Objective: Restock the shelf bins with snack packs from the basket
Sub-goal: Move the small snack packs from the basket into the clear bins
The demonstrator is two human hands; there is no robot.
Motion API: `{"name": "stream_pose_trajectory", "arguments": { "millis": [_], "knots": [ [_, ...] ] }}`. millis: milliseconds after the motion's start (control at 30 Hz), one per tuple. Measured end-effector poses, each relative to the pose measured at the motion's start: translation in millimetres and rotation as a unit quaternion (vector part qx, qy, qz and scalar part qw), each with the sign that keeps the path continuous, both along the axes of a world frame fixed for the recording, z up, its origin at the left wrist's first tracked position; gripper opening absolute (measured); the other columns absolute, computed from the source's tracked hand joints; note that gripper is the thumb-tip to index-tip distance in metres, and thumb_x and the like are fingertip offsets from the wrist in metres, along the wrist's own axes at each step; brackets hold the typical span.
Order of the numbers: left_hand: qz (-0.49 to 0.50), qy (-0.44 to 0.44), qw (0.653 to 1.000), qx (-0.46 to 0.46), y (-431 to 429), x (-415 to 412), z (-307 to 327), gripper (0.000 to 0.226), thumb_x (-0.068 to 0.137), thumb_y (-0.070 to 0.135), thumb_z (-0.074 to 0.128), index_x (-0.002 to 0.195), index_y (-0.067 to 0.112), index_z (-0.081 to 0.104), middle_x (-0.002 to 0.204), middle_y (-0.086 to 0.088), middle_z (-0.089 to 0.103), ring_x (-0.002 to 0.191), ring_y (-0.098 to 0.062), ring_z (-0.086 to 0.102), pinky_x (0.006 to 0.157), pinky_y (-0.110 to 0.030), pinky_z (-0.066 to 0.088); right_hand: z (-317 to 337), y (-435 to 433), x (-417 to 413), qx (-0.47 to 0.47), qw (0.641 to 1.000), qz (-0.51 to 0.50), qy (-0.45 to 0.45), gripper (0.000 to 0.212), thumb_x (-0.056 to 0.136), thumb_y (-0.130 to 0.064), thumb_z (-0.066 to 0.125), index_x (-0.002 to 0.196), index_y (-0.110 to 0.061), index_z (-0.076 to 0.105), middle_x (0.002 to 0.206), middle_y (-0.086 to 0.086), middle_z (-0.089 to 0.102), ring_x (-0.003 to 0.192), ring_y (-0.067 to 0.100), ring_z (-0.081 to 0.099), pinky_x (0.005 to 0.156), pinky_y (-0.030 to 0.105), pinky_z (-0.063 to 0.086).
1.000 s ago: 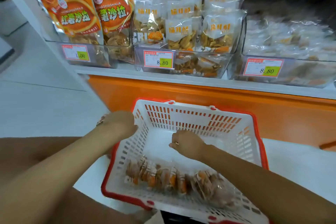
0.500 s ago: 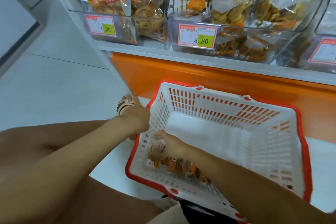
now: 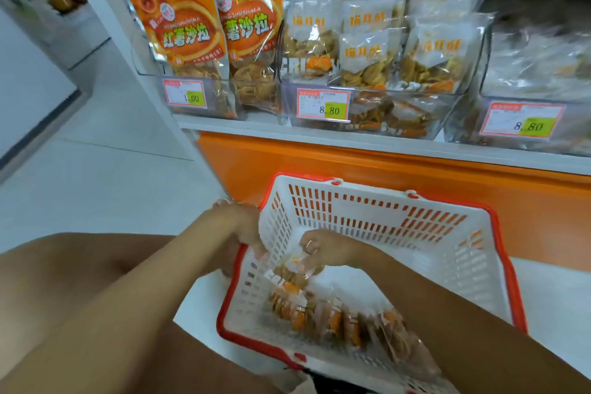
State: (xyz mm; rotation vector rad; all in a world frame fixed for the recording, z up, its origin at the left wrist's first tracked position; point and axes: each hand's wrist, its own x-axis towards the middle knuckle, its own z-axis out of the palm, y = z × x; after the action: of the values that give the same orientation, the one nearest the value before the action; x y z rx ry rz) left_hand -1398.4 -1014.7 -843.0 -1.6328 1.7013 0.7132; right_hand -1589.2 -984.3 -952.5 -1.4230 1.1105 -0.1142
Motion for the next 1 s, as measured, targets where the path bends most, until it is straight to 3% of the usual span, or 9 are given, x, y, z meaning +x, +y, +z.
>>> {"name": "stream_pose_trajectory", "arguments": {
  "millis": [133,200,267,400,533,633,767,900,1000],
  "knots": [
    [0.0,0.162,0.987,0.003,19,-25,38,0.076,0.076,0.054,0.072,0.137,0.016,0.048,0.136,-0.002,0.053,0.12,-0.017,0.052,0.102,-0.031,0.042,71,-6,-38,-0.035,0.995,-0.073,-0.055,0.026,0.083,-0.029,0.072,0.107,-0.023,0.065,0.117,0.003,0.063,0.099,0.018,0.062,0.085,0.028,0.053],
    [0.034,0.315,0.948,-0.017,32,-44,52,0.04,0.076,0.047,0.074,0.099,0.016,0.064,0.096,-0.002,0.064,0.089,-0.012,0.061,0.089,-0.034,0.051,110,-3,-56,-0.066,0.99,-0.102,-0.075,0.019,0.087,-0.031,0.068,0.103,-0.021,0.068,0.098,0.0,0.067,0.083,0.014,0.062,0.072,0.025,0.05],
    [0.063,0.423,0.903,-0.044,38,-58,59,0.034,0.076,0.042,0.077,0.073,0.014,0.057,0.074,0.0,0.059,0.079,-0.016,0.065,0.081,-0.042,0.055,145,-1,-75,-0.096,0.98,-0.145,-0.095,0.018,0.086,-0.029,0.069,0.1,-0.017,0.066,0.086,0.0,0.065,0.075,0.014,0.059,0.064,0.023,0.049],
    [0.116,0.583,0.799,-0.086,45,-99,95,0.013,0.087,0.008,0.065,0.084,0.022,0.065,0.068,0.012,0.07,0.065,-0.002,0.066,0.059,-0.022,0.056,211,9,-115,-0.123,0.948,-0.238,-0.173,0.034,0.07,-0.028,0.075,0.099,-0.014,0.066,0.094,0.004,0.071,0.088,0.018,0.065,0.078,0.029,0.053],
    [0.1,0.648,0.742,-0.135,39,-142,130,0.013,0.085,0.01,0.066,0.092,0.021,0.065,0.075,0.012,0.072,0.068,0.0,0.066,0.057,-0.021,0.056,260,28,-148,-0.198,0.953,-0.214,-0.077,0.015,0.065,-0.039,0.076,0.071,-0.027,0.07,0.072,-0.01,0.067,0.068,0.004,0.06,0.065,0.021,0.045],
    [0.074,0.65,0.742,-0.147,30,-176,152,0.009,0.086,0.021,0.067,0.095,0.019,0.068,0.088,0.001,0.073,0.075,-0.004,0.068,0.058,-0.017,0.053,275,34,-177,-0.238,0.936,-0.259,-0.026,0.017,0.077,-0.034,0.075,0.061,-0.03,0.071,0.052,-0.012,0.052,0.049,0.003,0.043,0.05,0.015,0.035],
    [0.032,0.585,0.777,-0.23,7,-217,169,0.021,0.091,0.042,0.058,0.083,0.025,0.067,0.093,-0.003,0.072,0.072,-0.01,0.066,0.063,-0.019,0.054,285,29,-232,-0.264,0.887,-0.378,-0.02,0.025,0.076,-0.033,0.075,0.078,-0.009,0.071,0.057,-0.003,0.047,0.05,0.008,0.036,0.047,0.016,0.03],
    [-0.041,0.441,0.832,-0.335,-24,-244,171,0.038,0.094,0.033,0.057,0.061,0.014,0.06,0.055,0.008,0.064,0.049,-0.005,0.058,0.05,-0.022,0.049,288,1,-272,-0.29,0.814,-0.502,-0.035,0.018,0.08,-0.022,0.075,0.07,-0.008,0.07,0.059,0.002,0.052,0.049,0.011,0.035,0.044,0.017,0.031],
    [-0.057,0.342,0.886,-0.307,-38,-256,172,0.045,0.097,0.036,0.049,0.069,0.006,0.067,0.057,-0.001,0.068,0.05,-0.015,0.065,0.059,-0.028,0.056,286,-32,-290,-0.302,0.791,-0.531,0.014,0.033,0.082,-0.019,0.073,0.055,-0.014,0.056,0.053,0.003,0.049,0.047,0.013,0.038,0.048,0.023,0.033]
  ]
}}
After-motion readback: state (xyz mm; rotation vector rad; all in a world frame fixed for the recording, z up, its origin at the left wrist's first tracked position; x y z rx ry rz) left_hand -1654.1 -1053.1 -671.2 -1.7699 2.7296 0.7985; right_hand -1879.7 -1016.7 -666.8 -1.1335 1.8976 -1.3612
